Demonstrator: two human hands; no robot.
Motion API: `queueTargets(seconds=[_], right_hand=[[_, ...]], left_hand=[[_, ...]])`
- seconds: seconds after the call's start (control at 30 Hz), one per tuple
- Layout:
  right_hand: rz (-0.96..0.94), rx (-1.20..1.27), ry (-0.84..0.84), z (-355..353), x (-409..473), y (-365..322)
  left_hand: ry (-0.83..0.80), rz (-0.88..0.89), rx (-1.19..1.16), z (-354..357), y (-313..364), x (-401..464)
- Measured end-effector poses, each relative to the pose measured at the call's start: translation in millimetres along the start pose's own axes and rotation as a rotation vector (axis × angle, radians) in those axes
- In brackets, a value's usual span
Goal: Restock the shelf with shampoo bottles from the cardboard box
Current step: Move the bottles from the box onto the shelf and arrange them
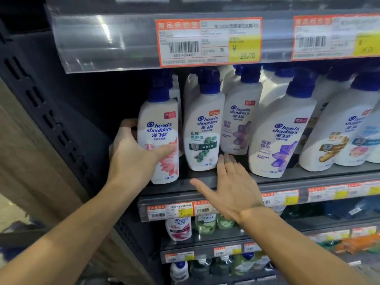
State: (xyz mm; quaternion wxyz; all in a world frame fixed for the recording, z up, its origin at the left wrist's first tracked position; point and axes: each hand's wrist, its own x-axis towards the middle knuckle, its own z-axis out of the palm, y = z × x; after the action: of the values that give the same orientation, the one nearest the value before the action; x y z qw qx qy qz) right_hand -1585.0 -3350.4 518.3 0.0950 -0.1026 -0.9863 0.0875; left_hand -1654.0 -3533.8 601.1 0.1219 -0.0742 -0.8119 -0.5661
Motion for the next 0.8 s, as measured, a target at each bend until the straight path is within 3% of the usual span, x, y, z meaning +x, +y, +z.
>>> queueTargets(seconds=[0.2,0.4,0.8], right_hand=[[0.033,-0.026,-0.013,2.3,2.1,-0.8],[0.04,-0.038,-0.034,2.9,2.3,-1.8],[0.043,-0.055,-0.05,0.8,0.8,-3.4]], left_hand=[[-0.005,-0.032,0.006,6.7,-7.5,-0.9],[-0.082,-0.024,0.27,2.2,-12.2,-11.3],[-0.132,-0.103,0.245,17.3,-10.7,-0.3]])
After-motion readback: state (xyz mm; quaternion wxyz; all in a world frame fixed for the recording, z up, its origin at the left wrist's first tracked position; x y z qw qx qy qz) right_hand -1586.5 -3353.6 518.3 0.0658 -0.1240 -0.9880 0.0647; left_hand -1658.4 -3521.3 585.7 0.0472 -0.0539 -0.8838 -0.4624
